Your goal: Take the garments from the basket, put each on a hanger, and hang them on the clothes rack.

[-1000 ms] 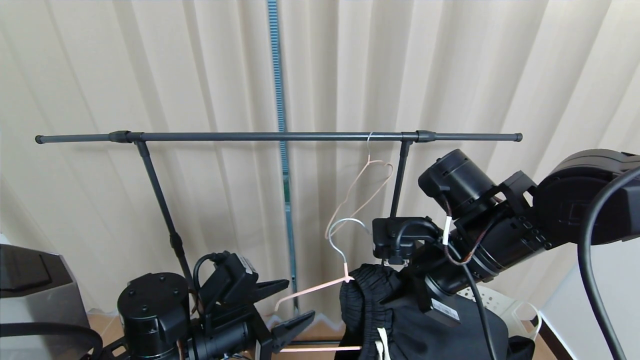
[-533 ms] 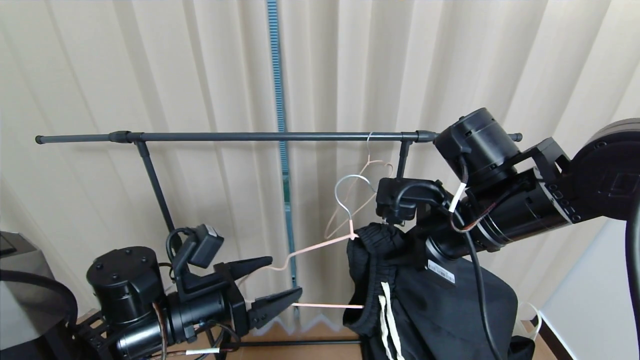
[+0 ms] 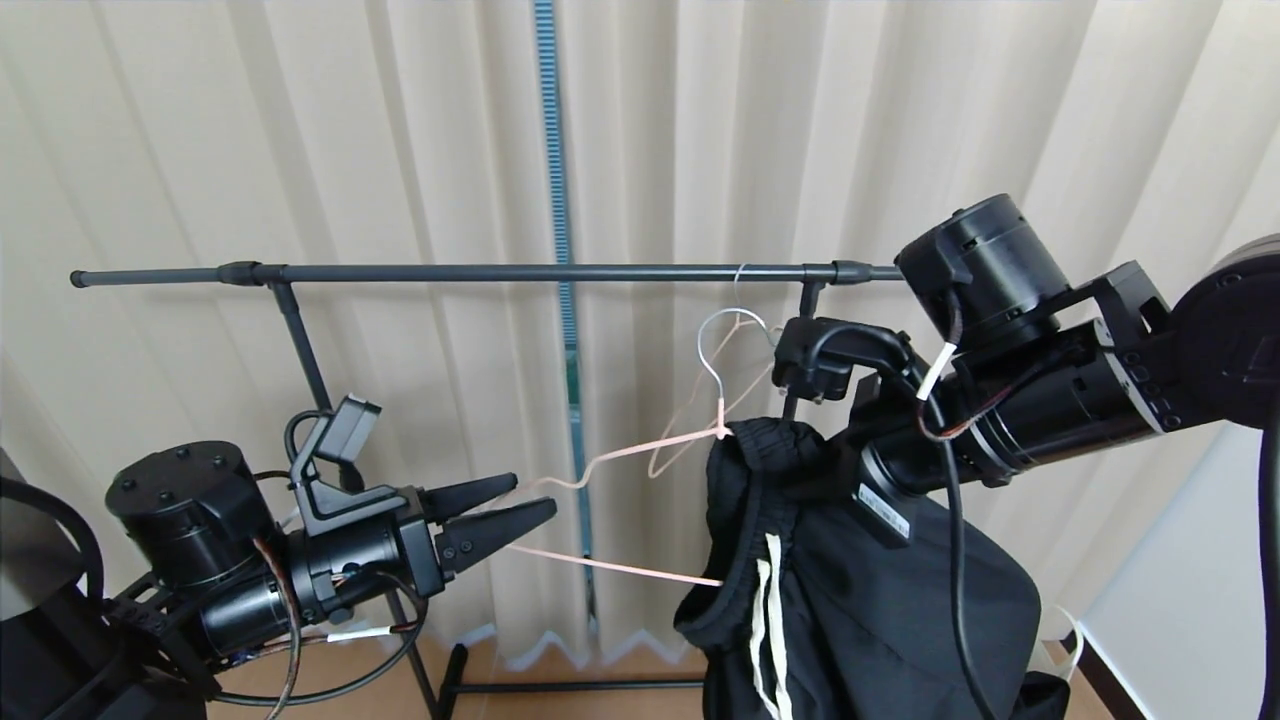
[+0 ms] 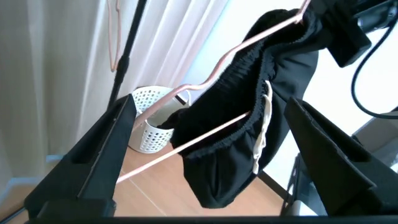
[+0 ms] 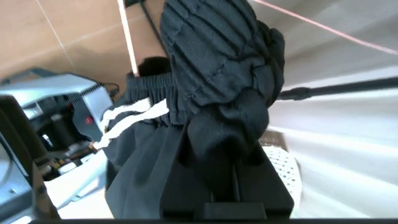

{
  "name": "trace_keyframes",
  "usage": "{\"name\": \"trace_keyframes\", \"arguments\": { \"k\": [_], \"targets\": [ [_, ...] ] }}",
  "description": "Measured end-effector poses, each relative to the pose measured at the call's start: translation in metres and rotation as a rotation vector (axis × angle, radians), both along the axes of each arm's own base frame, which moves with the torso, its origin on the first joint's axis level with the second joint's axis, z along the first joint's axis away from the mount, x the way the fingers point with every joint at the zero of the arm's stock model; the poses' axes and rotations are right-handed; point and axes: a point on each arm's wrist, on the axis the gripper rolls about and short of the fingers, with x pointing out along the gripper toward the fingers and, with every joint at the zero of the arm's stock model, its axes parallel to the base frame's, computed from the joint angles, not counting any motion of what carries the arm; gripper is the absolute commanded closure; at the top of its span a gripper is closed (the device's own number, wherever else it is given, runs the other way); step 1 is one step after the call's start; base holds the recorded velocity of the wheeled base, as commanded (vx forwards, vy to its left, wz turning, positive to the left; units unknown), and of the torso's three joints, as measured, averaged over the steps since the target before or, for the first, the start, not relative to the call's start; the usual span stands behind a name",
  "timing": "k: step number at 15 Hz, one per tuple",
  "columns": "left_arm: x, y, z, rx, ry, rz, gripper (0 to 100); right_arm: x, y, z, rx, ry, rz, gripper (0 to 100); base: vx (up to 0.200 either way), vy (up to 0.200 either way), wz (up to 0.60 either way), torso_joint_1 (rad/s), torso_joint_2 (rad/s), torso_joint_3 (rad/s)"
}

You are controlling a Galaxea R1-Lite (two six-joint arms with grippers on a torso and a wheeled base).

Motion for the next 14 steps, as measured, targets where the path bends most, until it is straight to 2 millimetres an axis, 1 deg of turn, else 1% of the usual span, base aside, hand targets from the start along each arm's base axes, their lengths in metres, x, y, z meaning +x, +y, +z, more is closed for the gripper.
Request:
{"name": "trace_keyframes", "arguments": {
  "k": [2, 4, 7, 11, 14],
  "targets": [
    [0.001, 0.001, -0.002, 0.001, 0.007, 0.000, 0, -0.001, -0.001, 0.003, 0.048, -0.012, -0.039, 100, 0.000, 0.000, 0.00, 0.000, 0.00, 0.000],
    [0.000, -0.003, -0.008, 0.018, 0.015, -0.016, 0, -0.003, -0.003, 0.005, 0.082, -0.036, -0.049, 100, 0.000, 0.000, 0.00, 0.000, 0.00, 0.000],
    [0.003, -0.005, -0.016, 0.045, 0.014, -0.023, 0, -0.010, -0.012, 0.003, 0.106, -0.068, -0.061, 100, 0.000, 0.000, 0.00, 0.000, 0.00, 0.000],
    [0.017, 0.014, -0.012, 0.038, -0.014, 0.056, 0, -0.021, -0.024, 0.003, 0.104, -0.073, -0.072, 100, 0.000, 0.000, 0.00, 0.000, 0.00, 0.000],
    [0.012, 0.018, -0.006, 0.036, -0.036, 0.062, 0, -0.018, -0.032, 0.010, 0.137, -0.121, -0.101, 100, 0.000, 0.000, 0.00, 0.000, 0.00, 0.000]
  ]
}}
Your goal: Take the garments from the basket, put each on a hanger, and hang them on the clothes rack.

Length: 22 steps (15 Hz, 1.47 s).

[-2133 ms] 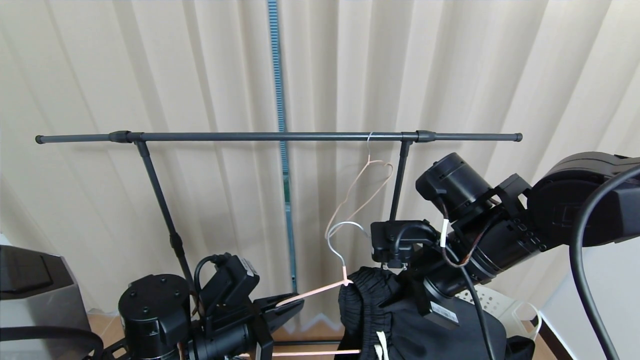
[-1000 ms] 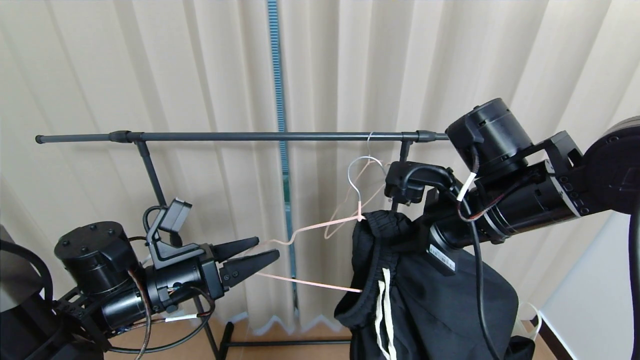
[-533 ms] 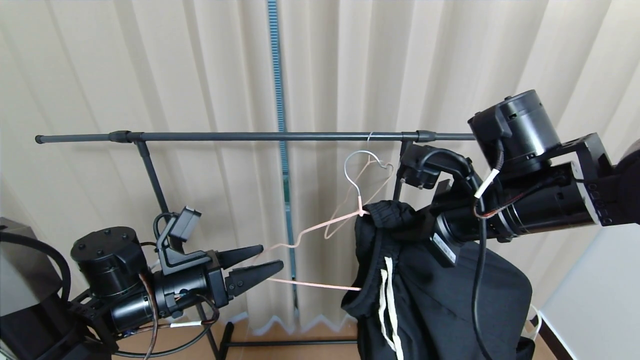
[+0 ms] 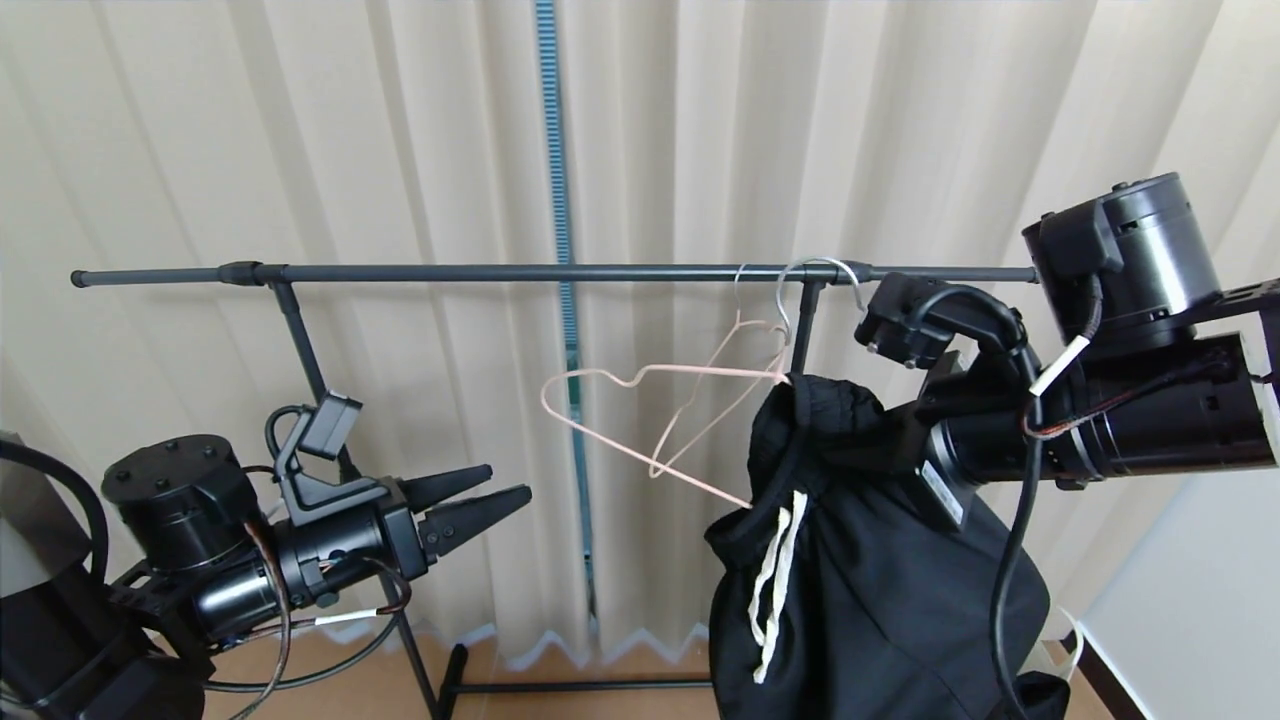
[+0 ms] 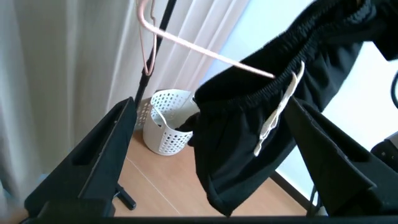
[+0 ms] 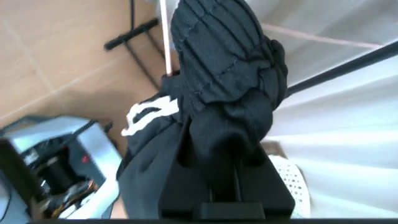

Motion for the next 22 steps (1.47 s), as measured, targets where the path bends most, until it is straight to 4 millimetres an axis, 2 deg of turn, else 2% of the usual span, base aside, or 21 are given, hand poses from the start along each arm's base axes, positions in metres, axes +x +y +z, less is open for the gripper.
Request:
{"name": "trace_keyframes", "arguments": {
  "k": [2, 5, 9, 13, 16, 22],
  "targets": [
    [-0.003, -0.005, -0.001, 0.004, 0.001, -0.021, 0, -0.002, -0.004, 0.002, 0.027, 0.004, 0.017, 100, 0.000, 0.000, 0.00, 0.000, 0.00, 0.000],
    [-0.004, -0.024, -0.014, 0.044, 0.009, -0.081, 0, -0.012, -0.008, 0.000, 0.098, 0.048, 0.116, 100, 0.000, 0.000, 0.00, 0.000, 0.00, 0.000],
    [-0.003, -0.052, -0.029, 0.106, 0.091, 0.004, 0, -0.018, -0.009, -0.001, 0.171, 0.035, 0.196, 100, 0.000, 0.000, 0.00, 0.000, 0.00, 0.000],
    [-0.006, -0.077, -0.034, 0.115, 0.116, -0.004, 0, -0.025, -0.008, -0.003, 0.239, 0.075, 0.303, 100, 0.000, 0.000, 0.00, 0.000, 0.00, 0.000],
    [-0.004, -0.083, -0.038, 0.109, 0.133, -0.015, 0, -0.031, -0.010, -0.001, 0.279, 0.094, 0.363, 100, 0.000, 0.000, 0.00, 0.000, 0.00, 0.000],
    [-0.014, -0.094, -0.045, 0.146, 0.128, -0.070, 0, -0.044, -0.005, 0.005, 0.300, 0.079, 0.429, 100, 0.000, 0.000, 0.00, 0.000, 0.00, 0.000]
  ]
}}
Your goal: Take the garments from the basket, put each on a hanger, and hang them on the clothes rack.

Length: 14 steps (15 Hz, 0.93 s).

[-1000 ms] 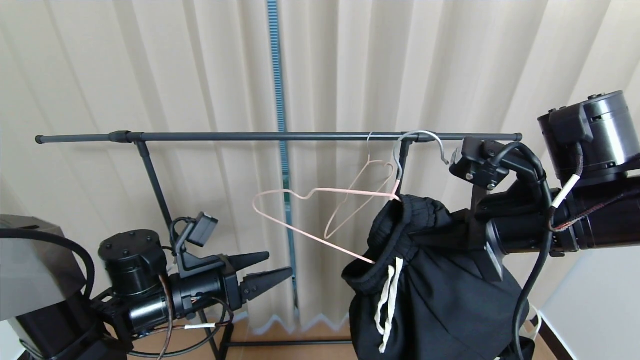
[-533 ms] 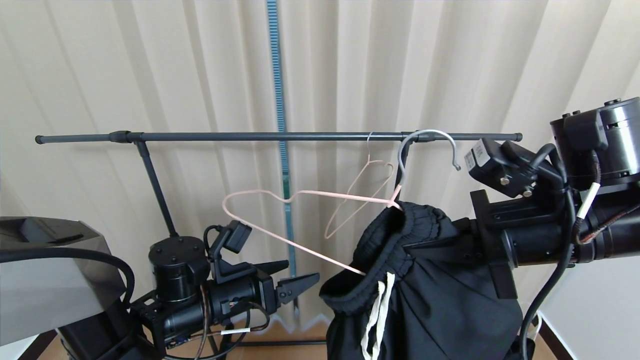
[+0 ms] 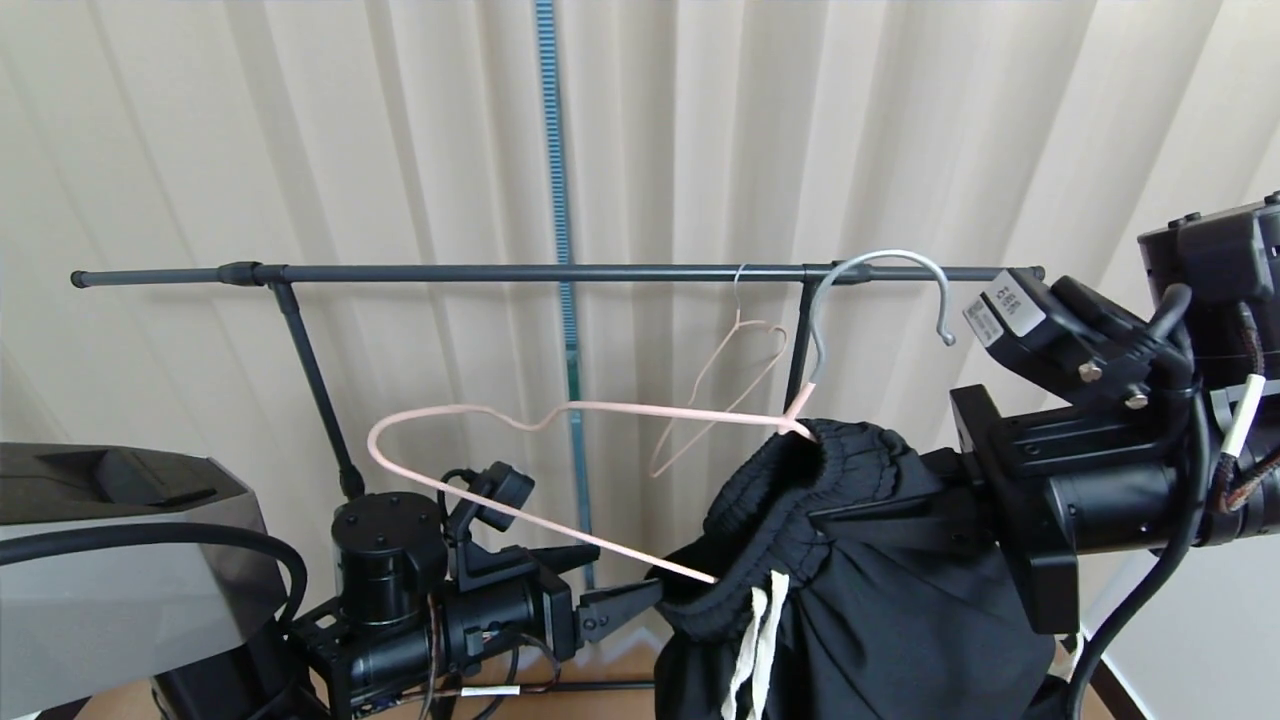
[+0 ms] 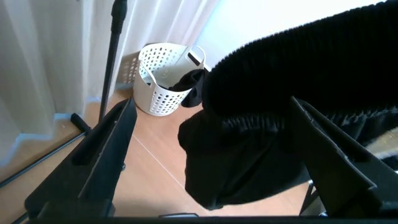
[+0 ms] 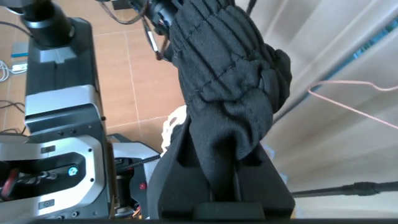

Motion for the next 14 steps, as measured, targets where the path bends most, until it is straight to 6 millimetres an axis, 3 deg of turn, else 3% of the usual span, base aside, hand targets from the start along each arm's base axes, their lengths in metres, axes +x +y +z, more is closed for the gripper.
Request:
{"name": "trace_keyframes", "arguments": {
  "k": [7, 14],
  "targets": [
    [-0.001, 0.001, 0.001, -0.012, -0.019, 0.000, 0, -0.010, 0.004, -0.001, 0.006, -0.014, 0.038, 100, 0.000, 0.000, 0.00, 0.000, 0.00, 0.000],
    [-0.015, -0.002, -0.011, 0.068, -0.039, -0.065, 0, -0.012, 0.003, 0.002, 0.020, -0.021, 0.046, 100, 0.000, 0.000, 0.00, 0.000, 0.00, 0.000]
  ]
}}
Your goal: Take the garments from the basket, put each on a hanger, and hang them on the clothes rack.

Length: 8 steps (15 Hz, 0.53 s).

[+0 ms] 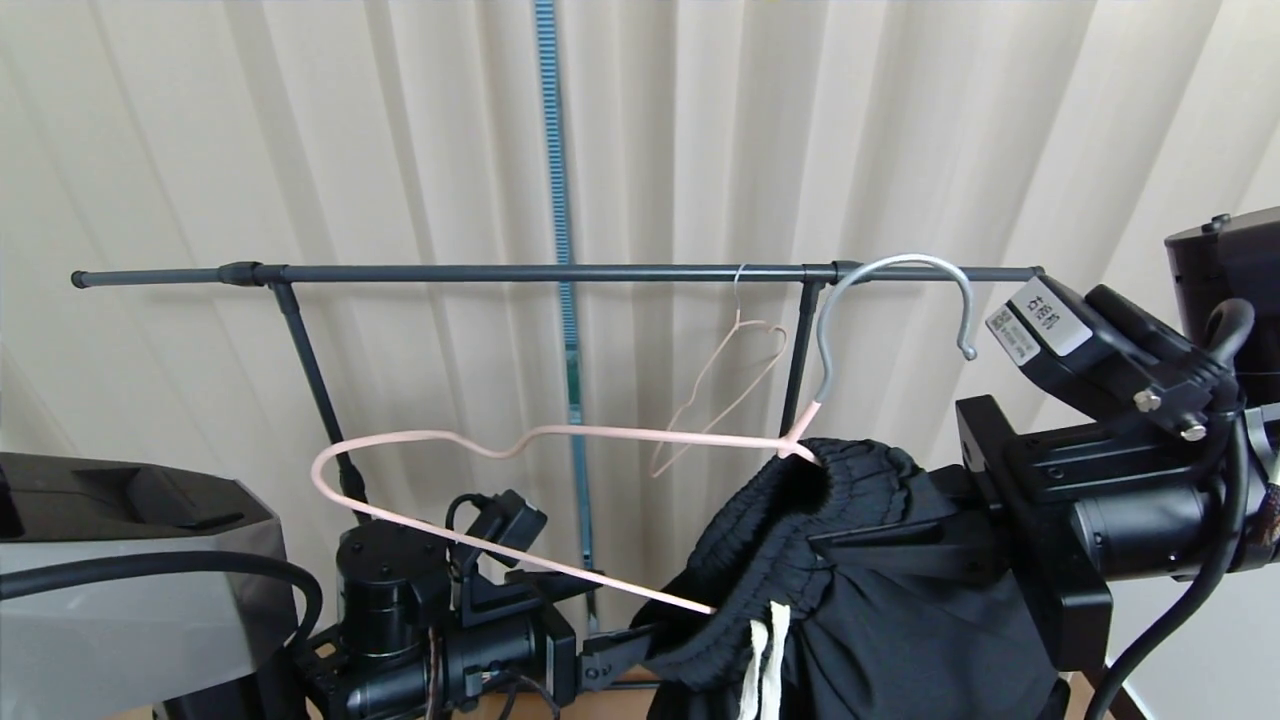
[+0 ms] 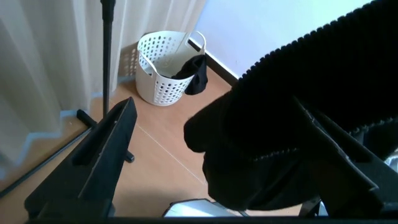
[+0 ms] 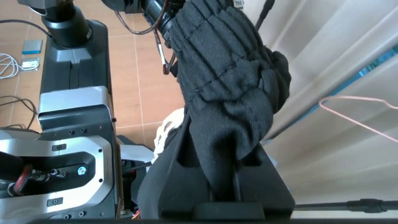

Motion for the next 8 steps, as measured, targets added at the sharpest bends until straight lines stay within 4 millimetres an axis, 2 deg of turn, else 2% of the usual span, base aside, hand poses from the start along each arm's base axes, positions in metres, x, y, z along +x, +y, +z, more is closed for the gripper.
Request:
{"name": "trace_keyframes", "arguments": {
  "k": [7, 8],
  "targets": [
    [-0.009, -0.008, -0.012, 0.047, 0.008, -0.050, 0, -0.003, -0.001, 0.004, 0.057, -0.015, 0.053, 100, 0.000, 0.000, 0.00, 0.000, 0.00, 0.000],
    [-0.009, -0.009, -0.013, 0.050, 0.012, -0.052, 100, -0.004, -0.001, 0.003, 0.060, -0.017, 0.054, 100, 0.000, 0.000, 0.00, 0.000, 0.00, 0.000]
  ]
}}
